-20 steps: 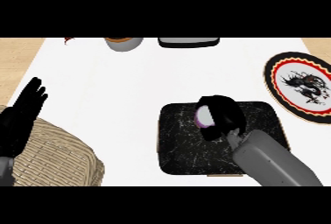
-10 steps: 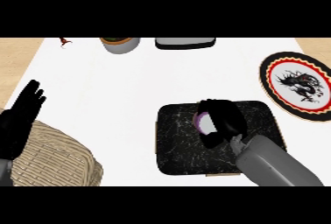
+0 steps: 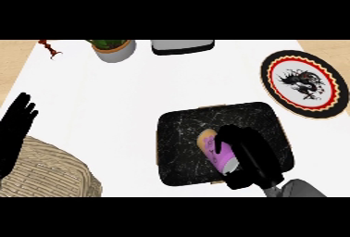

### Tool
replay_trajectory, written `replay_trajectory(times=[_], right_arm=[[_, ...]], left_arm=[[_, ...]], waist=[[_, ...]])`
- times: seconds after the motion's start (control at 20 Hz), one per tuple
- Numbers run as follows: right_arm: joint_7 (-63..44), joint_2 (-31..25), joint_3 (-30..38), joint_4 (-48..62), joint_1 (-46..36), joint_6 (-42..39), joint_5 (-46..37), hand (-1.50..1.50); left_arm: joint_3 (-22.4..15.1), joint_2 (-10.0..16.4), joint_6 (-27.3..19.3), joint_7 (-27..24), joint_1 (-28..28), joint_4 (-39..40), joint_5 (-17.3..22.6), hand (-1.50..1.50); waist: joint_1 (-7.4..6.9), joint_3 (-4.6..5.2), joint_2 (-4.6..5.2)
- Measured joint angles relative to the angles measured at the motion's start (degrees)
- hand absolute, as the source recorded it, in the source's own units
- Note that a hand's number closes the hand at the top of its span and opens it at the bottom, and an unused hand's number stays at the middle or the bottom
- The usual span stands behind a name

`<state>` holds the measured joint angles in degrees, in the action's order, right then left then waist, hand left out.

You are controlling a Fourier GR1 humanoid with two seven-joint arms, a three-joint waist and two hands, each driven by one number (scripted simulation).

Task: Pick the can from the tray and place it in the plate

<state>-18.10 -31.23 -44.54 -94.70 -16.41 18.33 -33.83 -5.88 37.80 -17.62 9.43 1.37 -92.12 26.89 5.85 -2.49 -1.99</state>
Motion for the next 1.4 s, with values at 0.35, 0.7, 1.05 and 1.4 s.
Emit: replay_trajectory(times=[0.35,0.7,1.05,1.4], right_arm=[[3.27,-2.93,7.71,-8.61,7.82,10.71,3.79,1.50],[6.72,-4.14,17.22,-10.97,13.39,16.61,13.48,1.50],[13.76,-5.19,26.83,-6.56,14.76,18.31,22.33,1.50],[20.80,-6.09,37.00,4.33,11.12,18.49,28.47,1.50]], left_arm=[[0.34,0.26,-0.43,-0.14,0.86,-1.35,0.93,0.00],[0.04,-0.28,-0.47,-1.23,0.33,-1.98,0.63,0.00],[-0.46,-1.02,-0.11,-2.13,-0.99,-1.92,0.17,0.00],[-1.33,-1.61,0.42,-2.08,-3.04,-1.69,0.19,0.00]], waist=[[0.63,-0.04,0.48],[-0.56,-0.03,1.17],[-2.28,0.04,1.74],[-4.36,0.12,2.38]])
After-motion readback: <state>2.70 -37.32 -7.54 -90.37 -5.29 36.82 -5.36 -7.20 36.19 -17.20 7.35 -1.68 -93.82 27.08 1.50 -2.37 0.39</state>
